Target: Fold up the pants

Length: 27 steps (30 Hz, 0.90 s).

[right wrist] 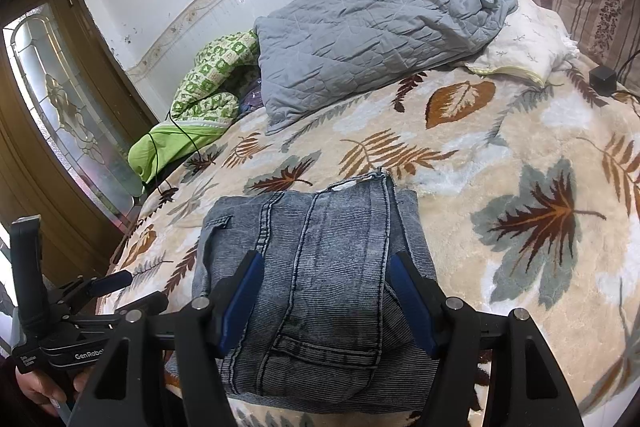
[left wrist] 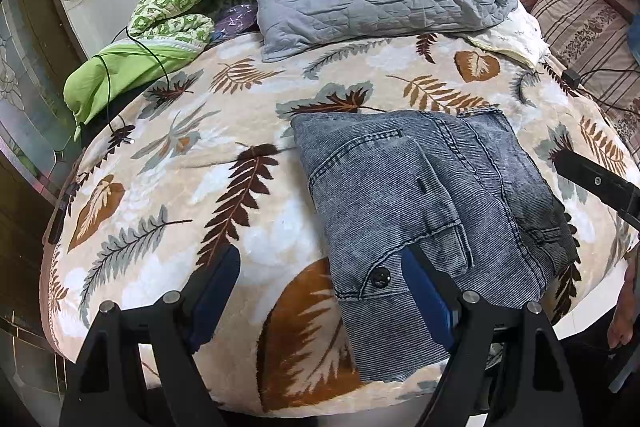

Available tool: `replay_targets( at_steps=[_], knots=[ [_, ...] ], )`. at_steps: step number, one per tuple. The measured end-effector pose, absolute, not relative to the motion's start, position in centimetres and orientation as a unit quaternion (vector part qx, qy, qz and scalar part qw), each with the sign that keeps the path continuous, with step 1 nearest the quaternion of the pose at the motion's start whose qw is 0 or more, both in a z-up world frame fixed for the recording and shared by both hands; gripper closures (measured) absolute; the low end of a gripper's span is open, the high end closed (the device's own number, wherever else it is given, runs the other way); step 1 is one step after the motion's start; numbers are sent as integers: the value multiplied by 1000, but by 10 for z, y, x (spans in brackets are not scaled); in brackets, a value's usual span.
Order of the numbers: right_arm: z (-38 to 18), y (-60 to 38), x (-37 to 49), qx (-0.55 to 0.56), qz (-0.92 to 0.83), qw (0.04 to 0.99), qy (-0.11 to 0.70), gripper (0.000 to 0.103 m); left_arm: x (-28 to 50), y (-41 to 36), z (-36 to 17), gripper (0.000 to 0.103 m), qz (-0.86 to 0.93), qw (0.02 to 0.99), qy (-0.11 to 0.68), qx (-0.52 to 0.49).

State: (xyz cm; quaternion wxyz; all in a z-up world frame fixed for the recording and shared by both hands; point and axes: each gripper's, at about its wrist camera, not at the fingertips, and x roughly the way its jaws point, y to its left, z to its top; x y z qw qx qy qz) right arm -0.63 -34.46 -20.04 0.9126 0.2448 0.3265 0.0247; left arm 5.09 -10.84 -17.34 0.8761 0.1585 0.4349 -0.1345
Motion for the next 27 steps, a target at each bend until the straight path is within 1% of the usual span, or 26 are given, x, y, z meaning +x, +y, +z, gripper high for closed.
replay_targets(
  at_steps=[27],
  knots=[
    [-202, -346, -5, 246, 26, 912, 327, 34, 54, -109, -167, 20, -143, 877, 432, 154]
  ],
)
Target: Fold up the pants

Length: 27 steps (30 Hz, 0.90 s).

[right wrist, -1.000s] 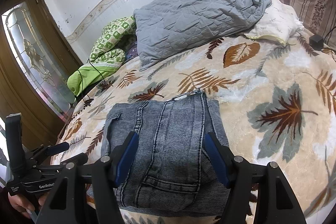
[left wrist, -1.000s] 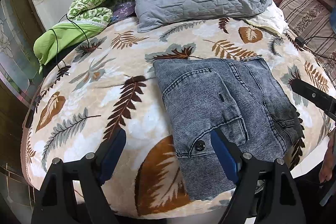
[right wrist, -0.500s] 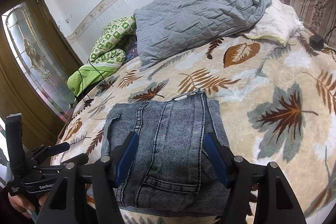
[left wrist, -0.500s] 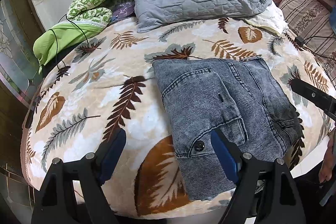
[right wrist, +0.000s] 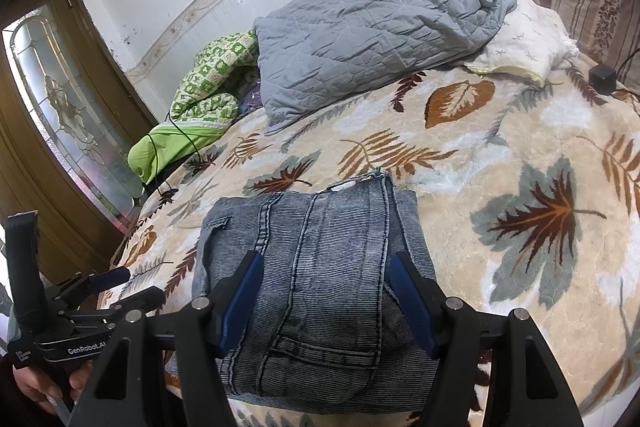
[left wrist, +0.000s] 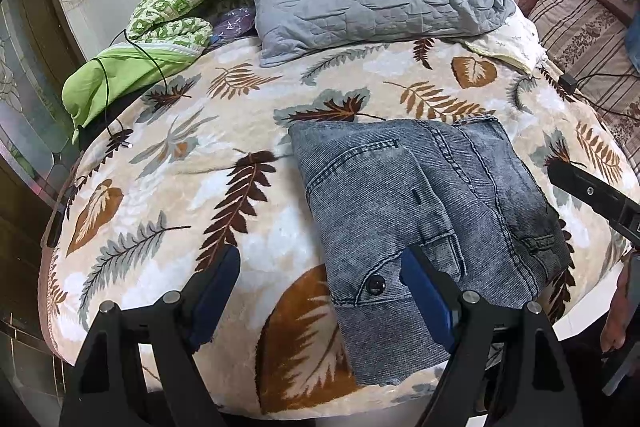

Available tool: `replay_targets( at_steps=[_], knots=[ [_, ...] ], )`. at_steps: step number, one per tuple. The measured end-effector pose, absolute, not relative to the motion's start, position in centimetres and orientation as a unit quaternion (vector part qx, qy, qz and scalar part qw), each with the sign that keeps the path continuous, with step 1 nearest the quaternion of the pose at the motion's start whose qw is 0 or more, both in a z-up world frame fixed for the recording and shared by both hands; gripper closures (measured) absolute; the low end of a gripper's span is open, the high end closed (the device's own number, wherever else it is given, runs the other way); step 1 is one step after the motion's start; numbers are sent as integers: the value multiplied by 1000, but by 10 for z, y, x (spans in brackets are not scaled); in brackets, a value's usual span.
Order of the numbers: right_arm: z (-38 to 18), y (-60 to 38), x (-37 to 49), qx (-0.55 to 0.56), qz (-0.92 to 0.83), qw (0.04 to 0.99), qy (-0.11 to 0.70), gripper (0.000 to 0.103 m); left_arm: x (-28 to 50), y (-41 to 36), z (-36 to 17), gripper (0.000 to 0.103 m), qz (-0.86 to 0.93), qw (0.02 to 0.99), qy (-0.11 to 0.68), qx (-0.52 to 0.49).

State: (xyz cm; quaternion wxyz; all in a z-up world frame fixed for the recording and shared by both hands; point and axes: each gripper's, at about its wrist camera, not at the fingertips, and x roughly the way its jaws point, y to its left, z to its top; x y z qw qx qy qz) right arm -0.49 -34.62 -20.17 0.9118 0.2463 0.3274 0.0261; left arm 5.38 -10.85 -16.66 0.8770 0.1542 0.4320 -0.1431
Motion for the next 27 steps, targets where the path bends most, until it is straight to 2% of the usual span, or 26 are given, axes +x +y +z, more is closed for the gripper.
replay_targets(
  at_steps=[6, 16, 27],
  knots=[
    [-204, -353, -4, 250, 17, 910, 330, 34, 66, -103, -169, 20, -155, 873, 444, 134],
    [-226, -404, 0, 306, 0, 886, 348, 34, 116, -75, -178, 20, -187, 853, 486, 44],
    [-280, -421, 45, 376, 72, 815, 434, 33, 128, -85, -217, 20, -260, 796, 546, -10]
  ],
)
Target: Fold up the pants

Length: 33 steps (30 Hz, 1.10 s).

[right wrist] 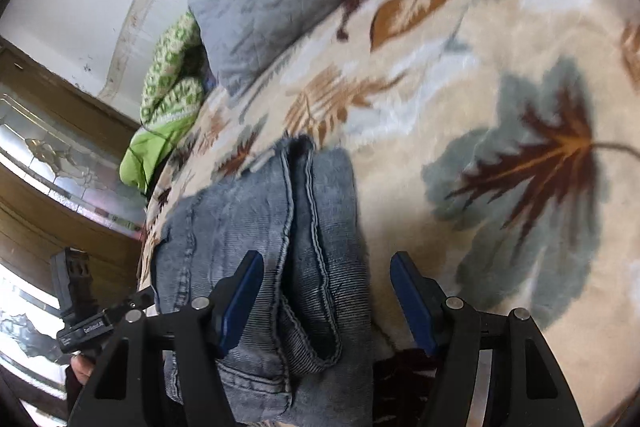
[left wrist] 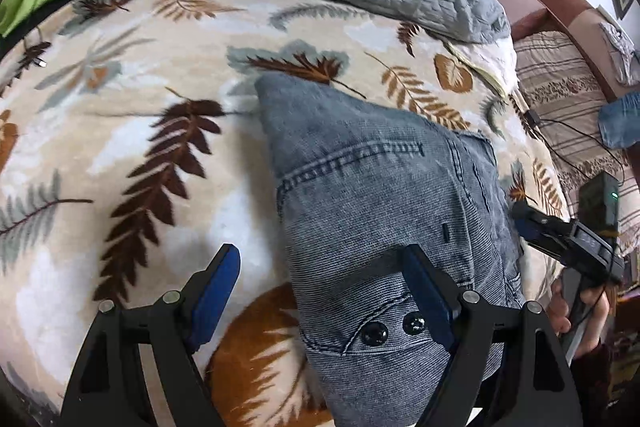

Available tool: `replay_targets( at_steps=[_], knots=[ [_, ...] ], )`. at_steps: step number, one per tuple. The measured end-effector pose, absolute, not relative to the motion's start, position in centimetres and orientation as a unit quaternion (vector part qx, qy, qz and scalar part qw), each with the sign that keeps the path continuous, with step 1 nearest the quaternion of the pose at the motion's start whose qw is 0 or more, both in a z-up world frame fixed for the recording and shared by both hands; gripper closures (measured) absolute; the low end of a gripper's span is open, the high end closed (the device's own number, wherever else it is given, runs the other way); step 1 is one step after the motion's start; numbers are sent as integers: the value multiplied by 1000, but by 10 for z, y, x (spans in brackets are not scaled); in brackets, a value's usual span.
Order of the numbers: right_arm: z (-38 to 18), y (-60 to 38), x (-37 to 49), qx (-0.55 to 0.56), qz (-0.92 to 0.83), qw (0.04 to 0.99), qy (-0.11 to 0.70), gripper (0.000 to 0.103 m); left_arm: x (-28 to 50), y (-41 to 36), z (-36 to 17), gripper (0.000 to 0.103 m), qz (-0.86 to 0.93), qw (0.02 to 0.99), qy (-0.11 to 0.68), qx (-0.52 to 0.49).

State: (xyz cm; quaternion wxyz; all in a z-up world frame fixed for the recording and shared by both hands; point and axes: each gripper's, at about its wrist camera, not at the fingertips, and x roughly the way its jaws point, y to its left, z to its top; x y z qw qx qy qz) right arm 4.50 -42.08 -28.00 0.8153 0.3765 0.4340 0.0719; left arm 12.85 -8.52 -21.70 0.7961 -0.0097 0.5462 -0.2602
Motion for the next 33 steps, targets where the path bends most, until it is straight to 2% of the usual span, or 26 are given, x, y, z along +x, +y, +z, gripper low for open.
replay_targets(
  at_steps=[1, 3, 7, 12, 13, 14, 15, 16, 18, 19, 21, 25, 33],
  knots=[
    [-284, -418, 49, 378, 83, 810, 440, 32, 129, -86, -220, 20, -267, 791, 550, -15],
    [-286, -413, 53, 373, 101, 810, 441, 24, 131, -87, -226, 20, -285, 779, 559, -28],
    [-293, -408, 54, 417, 154, 781, 440, 23, 137, -88, -238, 20, -299, 761, 574, -53],
    [-289, -383, 57, 370, 168, 795, 450, 22, 137, -85, -243, 20, -318, 750, 574, -85],
    [-288, -380, 57, 363, 166, 798, 452, 23, 137, -86, -243, 20, -321, 750, 573, -85],
    [-286, -376, 58, 354, 165, 801, 453, 30, 138, -87, -243, 21, -321, 749, 572, -86],
    [-285, -373, 58, 351, 168, 802, 452, 49, 138, -88, -244, 21, -322, 749, 573, -87],
    [-284, -370, 58, 352, 172, 801, 453, 56, 139, -88, -244, 29, -324, 748, 572, -91],
    [-280, -364, 58, 342, 165, 809, 450, 65, 139, -89, -242, 35, -326, 750, 568, -88],
    [-277, -361, 57, 331, 161, 814, 449, 66, 138, -90, -240, 46, -326, 752, 566, -86],
    [-266, -354, 54, 312, 156, 828, 439, 75, 138, -89, -236, 57, -322, 758, 562, -80],
    [-244, -343, 49, 273, 153, 853, 418, 78, 138, -87, -228, 71, -323, 763, 554, -76],
    [-207, -338, 55, 235, 146, 884, 376, 79, 153, -88, -189, 75, -335, 785, 513, -83]
  ],
)
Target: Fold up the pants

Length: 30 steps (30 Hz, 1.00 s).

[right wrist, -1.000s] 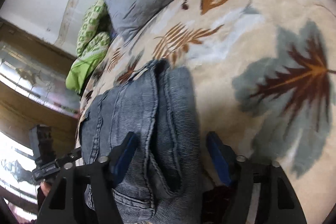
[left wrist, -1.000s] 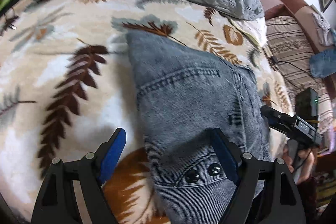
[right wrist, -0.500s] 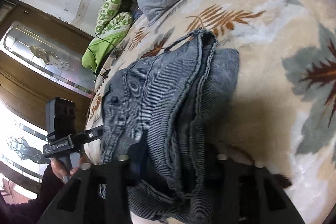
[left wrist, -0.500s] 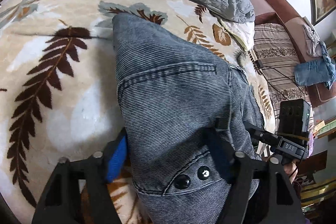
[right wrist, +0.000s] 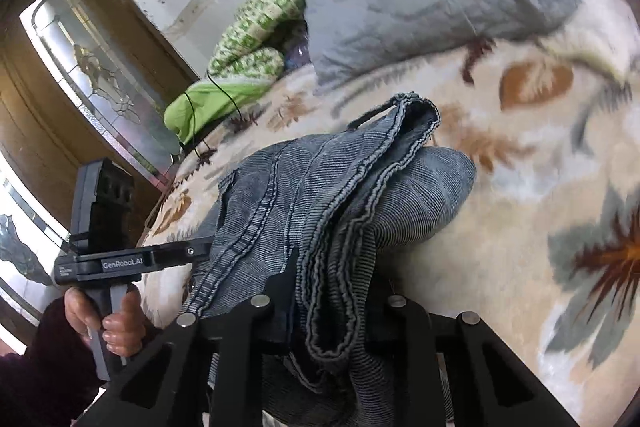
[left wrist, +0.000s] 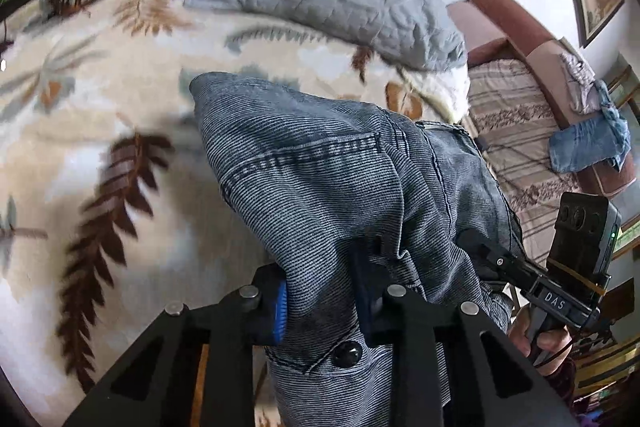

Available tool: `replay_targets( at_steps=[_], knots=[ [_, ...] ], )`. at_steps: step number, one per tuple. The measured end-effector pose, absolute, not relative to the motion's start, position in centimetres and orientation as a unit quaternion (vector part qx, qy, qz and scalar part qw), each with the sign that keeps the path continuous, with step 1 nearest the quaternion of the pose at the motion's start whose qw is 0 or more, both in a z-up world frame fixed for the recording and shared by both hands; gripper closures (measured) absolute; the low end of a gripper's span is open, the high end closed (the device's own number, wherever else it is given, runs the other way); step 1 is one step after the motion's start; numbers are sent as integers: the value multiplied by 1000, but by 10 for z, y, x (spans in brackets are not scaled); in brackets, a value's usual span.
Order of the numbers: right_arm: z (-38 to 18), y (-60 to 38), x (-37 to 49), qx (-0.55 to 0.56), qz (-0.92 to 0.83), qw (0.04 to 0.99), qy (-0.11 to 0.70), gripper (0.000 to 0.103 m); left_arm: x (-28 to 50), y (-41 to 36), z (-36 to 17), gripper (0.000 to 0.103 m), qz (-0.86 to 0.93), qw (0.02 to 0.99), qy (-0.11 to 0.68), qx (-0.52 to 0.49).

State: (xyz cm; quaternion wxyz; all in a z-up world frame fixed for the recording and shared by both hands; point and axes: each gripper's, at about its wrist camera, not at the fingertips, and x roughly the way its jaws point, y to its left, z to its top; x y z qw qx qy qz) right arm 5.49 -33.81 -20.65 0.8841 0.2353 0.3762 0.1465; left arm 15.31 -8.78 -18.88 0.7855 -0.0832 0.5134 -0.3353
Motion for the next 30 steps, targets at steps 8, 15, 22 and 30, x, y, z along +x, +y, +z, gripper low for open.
replay_targets(
  at_steps=[8, 15, 22, 30],
  knots=[
    [-191, -354, 109, 255, 142, 892, 345, 79, 203, -102, -154, 75, -312, 819, 478, -60],
    [-229, -360, 177, 271, 119, 880, 371, 79, 262, -127, -191, 75, -253, 827, 502, -28],
    [-265, -376, 194, 296, 70, 853, 425, 41, 270, -133, -224, 54, -182, 842, 507, 22],
    [-192, -368, 131, 196, 26, 920, 338, 40, 200, -119, -141, 23, -110, 914, 386, 63]
  ],
)
